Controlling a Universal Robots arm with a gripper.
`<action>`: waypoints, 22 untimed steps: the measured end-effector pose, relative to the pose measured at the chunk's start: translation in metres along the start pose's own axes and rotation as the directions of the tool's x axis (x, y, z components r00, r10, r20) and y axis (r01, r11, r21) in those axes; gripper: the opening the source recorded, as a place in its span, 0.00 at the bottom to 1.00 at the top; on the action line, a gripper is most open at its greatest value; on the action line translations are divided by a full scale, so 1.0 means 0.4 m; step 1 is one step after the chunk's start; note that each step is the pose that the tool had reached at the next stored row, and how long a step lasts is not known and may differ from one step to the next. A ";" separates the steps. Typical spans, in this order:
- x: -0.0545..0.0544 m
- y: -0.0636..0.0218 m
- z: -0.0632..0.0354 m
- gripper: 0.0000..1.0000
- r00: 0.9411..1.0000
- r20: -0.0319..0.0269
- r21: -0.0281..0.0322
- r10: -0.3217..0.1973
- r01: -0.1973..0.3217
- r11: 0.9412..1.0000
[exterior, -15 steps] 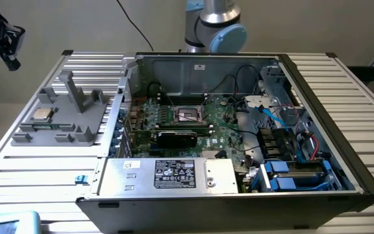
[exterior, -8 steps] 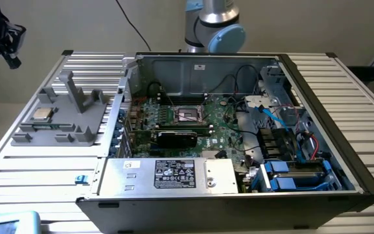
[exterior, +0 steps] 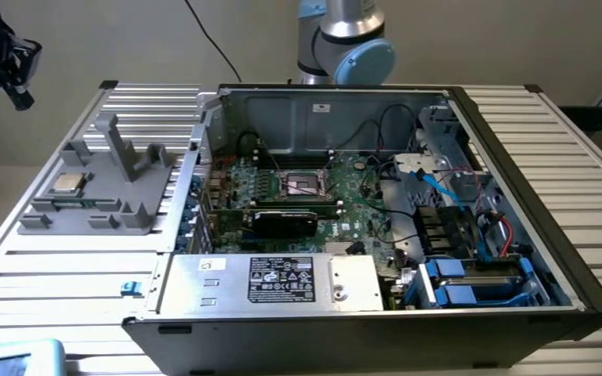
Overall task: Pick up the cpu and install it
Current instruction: 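Pick up the cpu and move it towards the insertion slot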
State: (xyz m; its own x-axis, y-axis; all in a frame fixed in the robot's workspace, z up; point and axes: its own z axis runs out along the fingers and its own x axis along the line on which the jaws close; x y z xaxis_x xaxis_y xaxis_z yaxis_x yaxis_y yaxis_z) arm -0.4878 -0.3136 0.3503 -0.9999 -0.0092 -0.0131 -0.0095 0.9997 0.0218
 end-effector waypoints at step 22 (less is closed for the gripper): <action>0.000 0.000 0.000 0.65 1.000 0.000 0.000 0.000 0.000 1.000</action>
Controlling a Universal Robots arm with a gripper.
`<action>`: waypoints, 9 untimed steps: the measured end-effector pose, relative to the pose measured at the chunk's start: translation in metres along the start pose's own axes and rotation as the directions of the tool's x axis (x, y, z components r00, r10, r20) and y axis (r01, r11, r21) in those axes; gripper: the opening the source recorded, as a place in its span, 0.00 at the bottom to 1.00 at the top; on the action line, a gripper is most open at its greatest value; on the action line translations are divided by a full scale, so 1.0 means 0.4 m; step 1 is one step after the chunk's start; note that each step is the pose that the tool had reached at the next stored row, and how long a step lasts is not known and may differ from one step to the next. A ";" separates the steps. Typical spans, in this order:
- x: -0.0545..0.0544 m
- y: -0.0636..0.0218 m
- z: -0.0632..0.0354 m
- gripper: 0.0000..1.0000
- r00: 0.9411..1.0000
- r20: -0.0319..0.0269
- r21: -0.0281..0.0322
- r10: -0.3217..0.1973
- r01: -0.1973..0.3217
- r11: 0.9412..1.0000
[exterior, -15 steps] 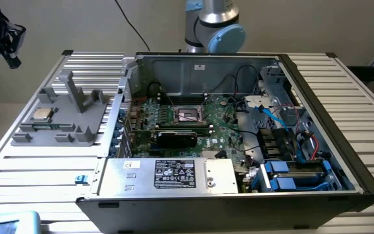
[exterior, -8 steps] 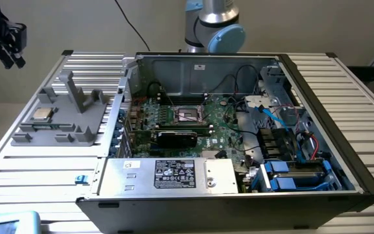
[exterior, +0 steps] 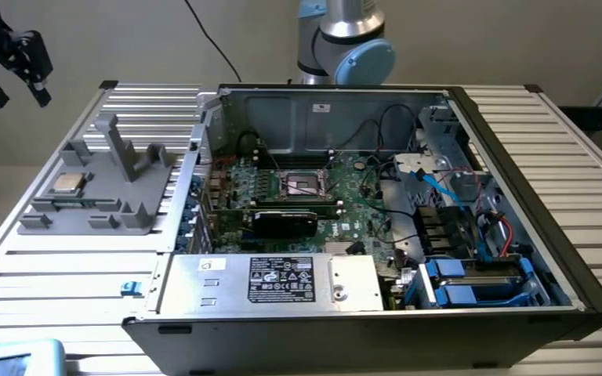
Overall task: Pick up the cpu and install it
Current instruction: 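Pick up the cpu and move it towards the insertion slot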
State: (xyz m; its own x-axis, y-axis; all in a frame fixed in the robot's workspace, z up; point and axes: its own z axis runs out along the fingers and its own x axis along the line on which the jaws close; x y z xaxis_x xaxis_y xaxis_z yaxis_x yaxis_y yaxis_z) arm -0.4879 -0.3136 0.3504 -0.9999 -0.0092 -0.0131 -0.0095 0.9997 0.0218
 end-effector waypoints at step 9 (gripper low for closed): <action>0.000 -0.004 0.028 0.72 1.000 0.000 0.000 0.000 0.000 1.000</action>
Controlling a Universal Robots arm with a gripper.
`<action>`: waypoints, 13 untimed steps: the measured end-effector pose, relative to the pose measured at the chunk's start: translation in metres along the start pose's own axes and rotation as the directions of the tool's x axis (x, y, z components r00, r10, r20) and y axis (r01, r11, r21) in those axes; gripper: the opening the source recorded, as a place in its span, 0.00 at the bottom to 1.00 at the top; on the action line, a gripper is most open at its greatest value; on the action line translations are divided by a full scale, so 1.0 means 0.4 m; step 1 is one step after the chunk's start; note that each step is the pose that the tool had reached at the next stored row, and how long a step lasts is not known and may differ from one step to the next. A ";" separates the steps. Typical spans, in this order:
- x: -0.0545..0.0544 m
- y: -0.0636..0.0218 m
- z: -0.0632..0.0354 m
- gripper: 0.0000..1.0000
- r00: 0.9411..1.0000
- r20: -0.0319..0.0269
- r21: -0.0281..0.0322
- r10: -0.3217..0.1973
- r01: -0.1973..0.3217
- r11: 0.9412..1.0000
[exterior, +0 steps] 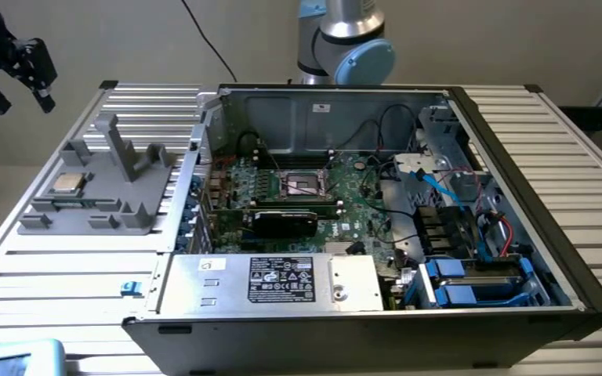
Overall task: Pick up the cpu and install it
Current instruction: 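Pick up the cpu and move it towards the insertion slot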
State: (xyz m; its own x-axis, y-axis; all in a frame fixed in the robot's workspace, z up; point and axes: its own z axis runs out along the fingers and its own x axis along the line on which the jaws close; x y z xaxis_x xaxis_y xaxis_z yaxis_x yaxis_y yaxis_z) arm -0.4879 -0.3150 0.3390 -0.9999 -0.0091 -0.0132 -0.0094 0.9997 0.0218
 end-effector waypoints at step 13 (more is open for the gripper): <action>0.001 -0.006 0.053 0.72 1.000 -0.001 0.005 0.000 0.000 1.000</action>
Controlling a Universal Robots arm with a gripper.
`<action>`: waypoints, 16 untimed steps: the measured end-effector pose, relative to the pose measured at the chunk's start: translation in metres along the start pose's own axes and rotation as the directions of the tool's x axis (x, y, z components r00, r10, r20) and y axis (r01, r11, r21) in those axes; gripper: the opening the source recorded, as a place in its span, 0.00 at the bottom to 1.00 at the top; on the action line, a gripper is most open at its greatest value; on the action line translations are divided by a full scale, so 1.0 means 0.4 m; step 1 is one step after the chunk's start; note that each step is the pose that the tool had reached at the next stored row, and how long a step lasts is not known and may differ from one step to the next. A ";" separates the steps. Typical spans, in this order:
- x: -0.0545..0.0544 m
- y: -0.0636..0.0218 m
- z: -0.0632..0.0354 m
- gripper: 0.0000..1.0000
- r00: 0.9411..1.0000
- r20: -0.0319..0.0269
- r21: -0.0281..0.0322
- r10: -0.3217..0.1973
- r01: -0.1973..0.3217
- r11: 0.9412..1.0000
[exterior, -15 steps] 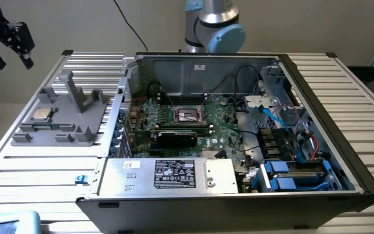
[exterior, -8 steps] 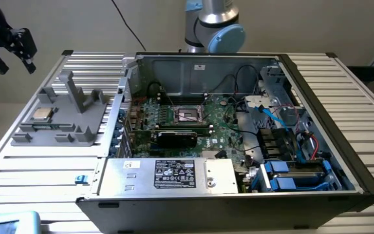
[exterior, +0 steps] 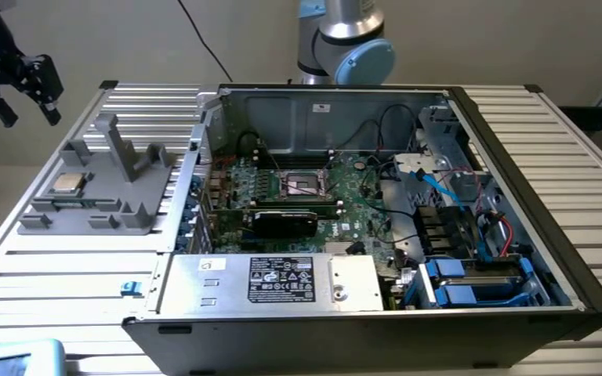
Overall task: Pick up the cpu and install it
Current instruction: 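Pick up the cpu and move it towards the insertion slot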
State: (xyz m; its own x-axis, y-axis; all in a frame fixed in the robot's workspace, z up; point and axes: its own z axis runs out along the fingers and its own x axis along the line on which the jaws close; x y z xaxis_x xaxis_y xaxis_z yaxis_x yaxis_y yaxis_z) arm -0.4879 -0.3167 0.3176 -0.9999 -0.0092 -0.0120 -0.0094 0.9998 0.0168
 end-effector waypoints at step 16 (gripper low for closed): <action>0.005 -0.026 0.047 0.72 1.000 -0.001 0.003 -0.013 0.013 1.000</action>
State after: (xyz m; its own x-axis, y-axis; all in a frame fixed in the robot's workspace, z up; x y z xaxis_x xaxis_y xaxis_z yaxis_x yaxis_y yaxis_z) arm -0.4895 -0.3268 0.2986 -0.9997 -0.0220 -0.0108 -0.0222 0.9997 0.0138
